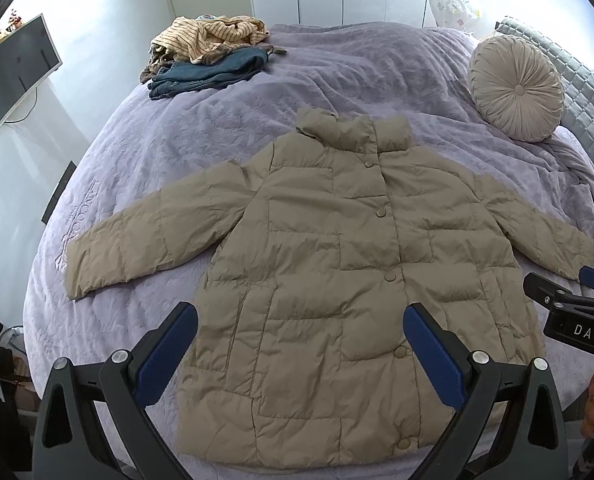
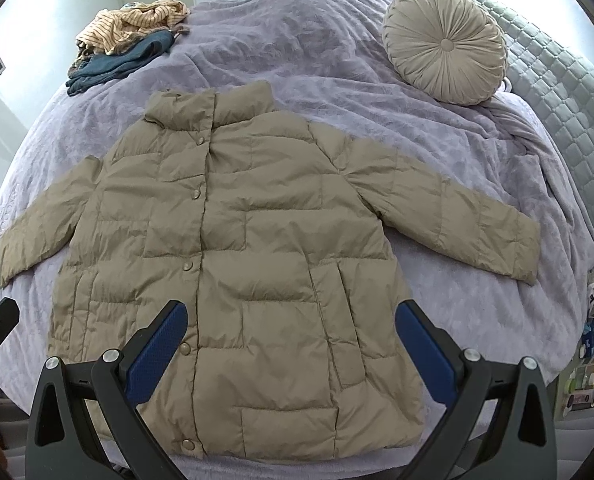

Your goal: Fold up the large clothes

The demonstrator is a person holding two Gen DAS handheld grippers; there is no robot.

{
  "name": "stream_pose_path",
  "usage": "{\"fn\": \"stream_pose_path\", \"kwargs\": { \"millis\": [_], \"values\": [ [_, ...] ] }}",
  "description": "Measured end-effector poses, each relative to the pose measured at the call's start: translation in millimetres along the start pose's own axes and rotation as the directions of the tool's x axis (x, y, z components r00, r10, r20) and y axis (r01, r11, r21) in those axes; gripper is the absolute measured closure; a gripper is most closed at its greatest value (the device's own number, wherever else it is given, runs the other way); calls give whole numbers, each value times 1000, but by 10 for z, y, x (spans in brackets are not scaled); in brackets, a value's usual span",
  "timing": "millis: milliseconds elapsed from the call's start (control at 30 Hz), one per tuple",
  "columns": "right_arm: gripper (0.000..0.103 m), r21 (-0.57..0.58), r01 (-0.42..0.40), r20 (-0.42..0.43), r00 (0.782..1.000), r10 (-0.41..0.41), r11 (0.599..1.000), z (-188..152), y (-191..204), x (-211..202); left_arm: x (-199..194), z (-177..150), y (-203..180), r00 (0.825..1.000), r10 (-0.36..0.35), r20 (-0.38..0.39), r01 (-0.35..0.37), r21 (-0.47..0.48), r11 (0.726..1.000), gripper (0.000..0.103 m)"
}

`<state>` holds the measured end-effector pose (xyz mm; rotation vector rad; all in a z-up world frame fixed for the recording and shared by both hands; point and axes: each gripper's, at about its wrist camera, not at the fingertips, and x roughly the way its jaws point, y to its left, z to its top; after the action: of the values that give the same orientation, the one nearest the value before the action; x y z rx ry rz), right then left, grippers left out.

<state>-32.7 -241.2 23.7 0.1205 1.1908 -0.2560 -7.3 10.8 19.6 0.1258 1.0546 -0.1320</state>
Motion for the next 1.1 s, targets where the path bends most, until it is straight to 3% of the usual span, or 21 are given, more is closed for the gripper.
{"fn": "stream_pose_path", "kwargs": {
  "millis": [1100],
  "values": [
    [0,16,5,-27,1000,-5,1000,-65,-33,66,55,-48,32,999,25,-36,-25,-16,1000,0]
  ]
}}
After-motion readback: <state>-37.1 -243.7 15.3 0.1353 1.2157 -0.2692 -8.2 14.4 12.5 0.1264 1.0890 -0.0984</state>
